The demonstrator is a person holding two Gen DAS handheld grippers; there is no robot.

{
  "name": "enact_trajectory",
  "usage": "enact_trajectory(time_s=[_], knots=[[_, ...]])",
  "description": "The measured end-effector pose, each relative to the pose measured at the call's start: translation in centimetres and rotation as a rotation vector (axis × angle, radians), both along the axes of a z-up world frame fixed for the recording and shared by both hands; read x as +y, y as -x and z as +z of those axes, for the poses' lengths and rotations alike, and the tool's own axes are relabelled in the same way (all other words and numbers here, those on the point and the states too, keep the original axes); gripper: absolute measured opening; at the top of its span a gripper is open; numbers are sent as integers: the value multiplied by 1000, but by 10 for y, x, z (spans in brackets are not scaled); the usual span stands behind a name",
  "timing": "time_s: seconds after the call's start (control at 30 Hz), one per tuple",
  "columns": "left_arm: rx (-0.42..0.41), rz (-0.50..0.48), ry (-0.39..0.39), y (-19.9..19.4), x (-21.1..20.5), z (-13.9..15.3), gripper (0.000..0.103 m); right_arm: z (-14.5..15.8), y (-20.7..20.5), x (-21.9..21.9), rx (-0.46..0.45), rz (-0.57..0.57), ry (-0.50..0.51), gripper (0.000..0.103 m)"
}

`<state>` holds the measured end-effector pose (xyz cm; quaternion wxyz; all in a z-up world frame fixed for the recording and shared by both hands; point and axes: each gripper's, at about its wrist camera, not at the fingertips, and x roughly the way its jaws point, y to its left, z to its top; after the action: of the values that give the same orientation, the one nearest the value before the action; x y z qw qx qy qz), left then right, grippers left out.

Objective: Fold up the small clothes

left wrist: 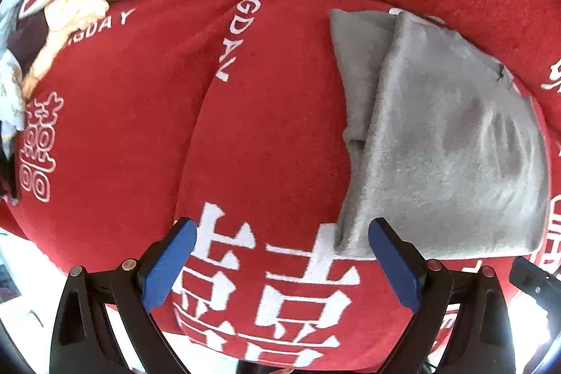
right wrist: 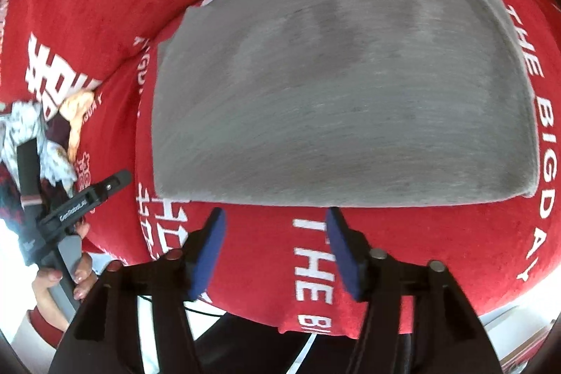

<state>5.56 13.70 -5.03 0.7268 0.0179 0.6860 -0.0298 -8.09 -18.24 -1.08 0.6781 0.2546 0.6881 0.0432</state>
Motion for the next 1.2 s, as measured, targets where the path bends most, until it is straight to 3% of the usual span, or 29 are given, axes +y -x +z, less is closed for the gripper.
enact_trajectory(time_s=[0.1, 0.17, 0.43, 0.53, 0.57, 0.9, 1.1, 1.2], knots=[[5, 8, 18, -1, 2, 0, 98, -2, -1, 12, 7, 17, -10, 71], [7, 17, 28, -1, 4, 0, 98, -4, -2, 20, 10, 25, -21, 80], [37, 16, 27, -3, 12, -4, 99, -9, -4, 40, 19, 3, -53, 85], [48, 22, 30, -3, 17, -7, 102, -12, -4, 48, 20, -8, -58, 95], [51, 24, 31, -3, 18, -9, 102, -12, -4, 50, 20, -13, -61, 103], [75, -42, 54, -9, 26, -27, 102, -23, -1, 69, 28, -81, -111, 103], [148, -47, 134, -15, 36, -48, 102, -40, 1, 72, 94, -137, -165, 103], [146, -37, 158, -18, 39, -51, 102, -45, 0, 70, 95, -169, -143, 103]])
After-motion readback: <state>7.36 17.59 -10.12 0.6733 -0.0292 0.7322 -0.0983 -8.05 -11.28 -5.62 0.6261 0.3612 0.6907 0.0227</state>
